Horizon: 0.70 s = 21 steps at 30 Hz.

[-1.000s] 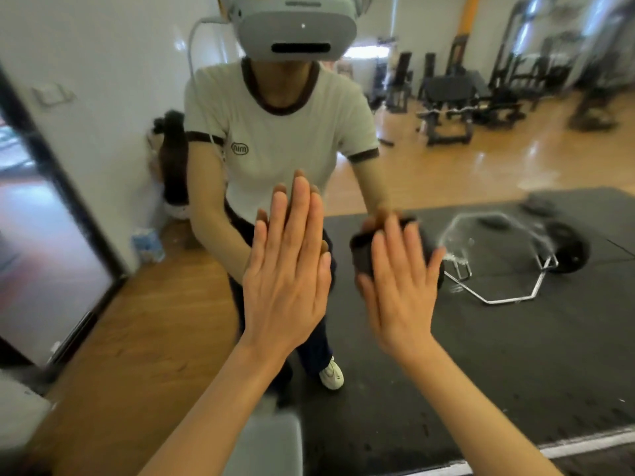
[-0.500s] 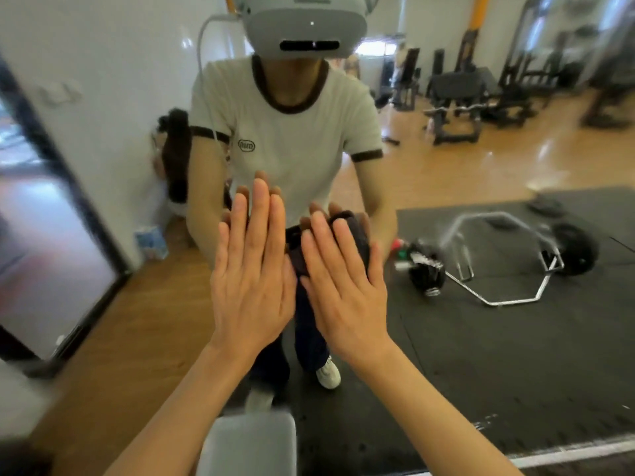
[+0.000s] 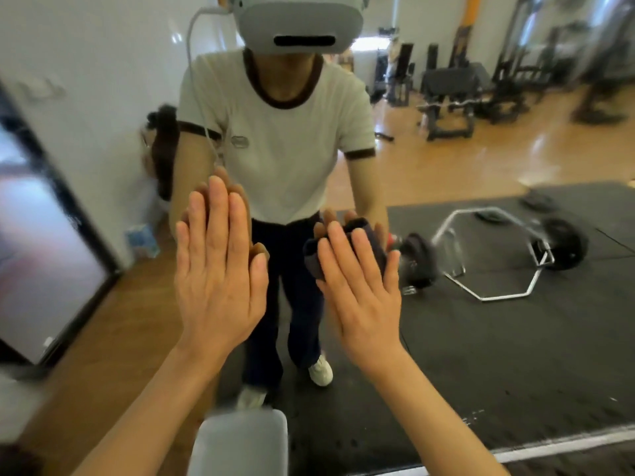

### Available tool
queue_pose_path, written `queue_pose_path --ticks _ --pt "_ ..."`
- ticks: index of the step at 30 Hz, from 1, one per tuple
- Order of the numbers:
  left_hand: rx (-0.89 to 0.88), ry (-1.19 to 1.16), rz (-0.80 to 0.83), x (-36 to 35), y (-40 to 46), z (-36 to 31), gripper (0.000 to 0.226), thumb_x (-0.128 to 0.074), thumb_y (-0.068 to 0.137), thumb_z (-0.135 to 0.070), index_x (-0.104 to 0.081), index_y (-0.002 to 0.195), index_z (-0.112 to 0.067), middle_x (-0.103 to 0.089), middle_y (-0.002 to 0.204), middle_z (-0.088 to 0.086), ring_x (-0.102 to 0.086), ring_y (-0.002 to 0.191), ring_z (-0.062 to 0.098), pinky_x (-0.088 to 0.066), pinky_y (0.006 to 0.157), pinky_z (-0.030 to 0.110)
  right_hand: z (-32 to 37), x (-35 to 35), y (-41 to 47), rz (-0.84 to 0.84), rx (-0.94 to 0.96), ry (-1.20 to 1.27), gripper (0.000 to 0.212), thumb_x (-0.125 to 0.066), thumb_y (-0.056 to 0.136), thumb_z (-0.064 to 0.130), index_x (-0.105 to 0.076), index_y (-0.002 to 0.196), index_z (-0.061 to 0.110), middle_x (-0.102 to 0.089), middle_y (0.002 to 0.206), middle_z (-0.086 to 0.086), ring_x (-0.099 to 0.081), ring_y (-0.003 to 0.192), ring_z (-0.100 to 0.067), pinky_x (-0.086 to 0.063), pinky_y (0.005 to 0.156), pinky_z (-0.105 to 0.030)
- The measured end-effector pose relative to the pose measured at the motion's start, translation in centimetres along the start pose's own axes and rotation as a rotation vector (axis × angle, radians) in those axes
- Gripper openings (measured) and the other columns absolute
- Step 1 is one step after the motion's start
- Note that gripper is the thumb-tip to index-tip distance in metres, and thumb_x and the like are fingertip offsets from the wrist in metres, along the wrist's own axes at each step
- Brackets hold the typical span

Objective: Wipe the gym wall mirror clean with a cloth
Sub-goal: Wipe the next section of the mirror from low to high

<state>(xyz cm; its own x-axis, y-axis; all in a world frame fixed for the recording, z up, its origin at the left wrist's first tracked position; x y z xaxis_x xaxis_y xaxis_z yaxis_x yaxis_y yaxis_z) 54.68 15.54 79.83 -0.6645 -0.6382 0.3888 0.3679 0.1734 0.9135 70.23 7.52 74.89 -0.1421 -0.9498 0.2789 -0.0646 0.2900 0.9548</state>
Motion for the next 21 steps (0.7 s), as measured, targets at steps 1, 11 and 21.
queue_pose_path --ticks 1,11,21 --pt "0.006 0.004 0.000 0.0 0.1 0.0 0.065 -0.027 0.107 -0.026 0.010 0.159 -0.012 0.023 0.166 -0.003 0.015 0.154 0.018 0.005 0.126 0.037 -2.0 0.6 -0.2 -0.025 -0.040 -0.007 0.056 -0.035 0.110 0.024 -0.011 0.161 0.020 0.005 0.169 0.007 0.001 0.155 -0.014 0.008 0.125 -0.041" --pt "0.058 0.001 -0.022 0.2 0.6 -0.4 0.059 -0.032 0.105 -0.021 -0.013 0.154 0.006 -0.005 0.159 0.026 0.015 0.153 0.012 0.006 0.126 0.035 -3.3 1.4 2.2 0.008 0.047 0.030 0.046 -0.035 0.111 0.024 -0.027 0.154 0.009 0.007 0.167 0.004 0.004 0.155 -0.014 0.008 0.124 -0.041" --pt "-0.085 -0.071 0.029 -1.1 -0.5 -3.3 0.070 -0.034 0.102 -0.020 0.005 0.161 -0.013 0.018 0.167 -0.003 0.010 0.155 0.018 0.006 0.126 0.037 -4.2 1.1 0.1 -0.147 -0.277 0.133 0.049 -0.028 0.111 0.025 -0.021 0.159 0.016 -0.004 0.167 0.006 0.000 0.155 -0.014 0.008 0.124 -0.045"
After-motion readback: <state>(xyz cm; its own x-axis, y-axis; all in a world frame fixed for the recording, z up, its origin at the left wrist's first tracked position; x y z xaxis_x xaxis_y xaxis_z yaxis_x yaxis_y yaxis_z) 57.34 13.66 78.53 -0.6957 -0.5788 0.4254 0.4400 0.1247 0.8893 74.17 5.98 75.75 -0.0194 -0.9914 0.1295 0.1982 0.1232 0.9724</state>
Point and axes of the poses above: each hand's wrist, its own y-axis towards the middle knuckle, its own x-axis out of the back of the hand, z = x × y, the point moved 2 cm from there along y, towards the middle knuckle
